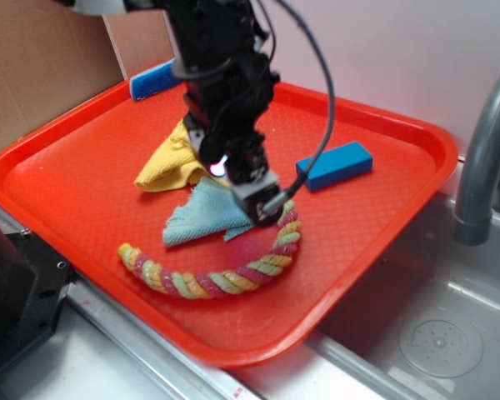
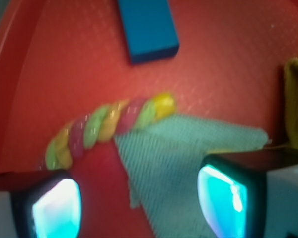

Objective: Grab the blue block.

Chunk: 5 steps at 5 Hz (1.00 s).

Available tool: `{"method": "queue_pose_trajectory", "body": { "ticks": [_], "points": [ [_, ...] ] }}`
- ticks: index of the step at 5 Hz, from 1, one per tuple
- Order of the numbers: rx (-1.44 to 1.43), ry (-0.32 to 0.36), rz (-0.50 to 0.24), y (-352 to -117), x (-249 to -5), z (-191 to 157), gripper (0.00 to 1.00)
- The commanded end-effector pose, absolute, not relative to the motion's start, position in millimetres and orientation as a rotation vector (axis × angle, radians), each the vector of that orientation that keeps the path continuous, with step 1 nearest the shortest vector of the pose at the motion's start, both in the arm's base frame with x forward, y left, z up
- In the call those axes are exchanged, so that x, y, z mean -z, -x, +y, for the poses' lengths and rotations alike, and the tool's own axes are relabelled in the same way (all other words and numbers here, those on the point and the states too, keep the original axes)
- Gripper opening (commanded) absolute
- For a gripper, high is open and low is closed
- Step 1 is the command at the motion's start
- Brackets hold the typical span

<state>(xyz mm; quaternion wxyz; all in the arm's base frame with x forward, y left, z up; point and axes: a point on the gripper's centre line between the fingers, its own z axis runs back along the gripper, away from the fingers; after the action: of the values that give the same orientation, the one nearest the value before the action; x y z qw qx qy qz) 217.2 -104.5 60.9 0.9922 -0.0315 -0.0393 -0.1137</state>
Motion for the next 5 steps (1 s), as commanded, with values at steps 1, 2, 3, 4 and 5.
{"method": "queue_pose_trajectory", "body": {
  "ticks": [1,2,3,4,5],
  "points": [
    [0.242,0.064,-0.095,-319.4,-79.5,-87.1,1.0],
    [0.276,0.076,-0.093,-330.0,-58.9,-92.7,1.0],
    [0.315,0.096,-0.075,-318.5,-49.2,-104.7,1.0],
    [0.337,0.052,-0.1,-283.0,-64.4,-122.8,1.0],
    [0.326,0.026,-0.123,-266.8,-75.5,-127.8,1.0]
  ]
}}
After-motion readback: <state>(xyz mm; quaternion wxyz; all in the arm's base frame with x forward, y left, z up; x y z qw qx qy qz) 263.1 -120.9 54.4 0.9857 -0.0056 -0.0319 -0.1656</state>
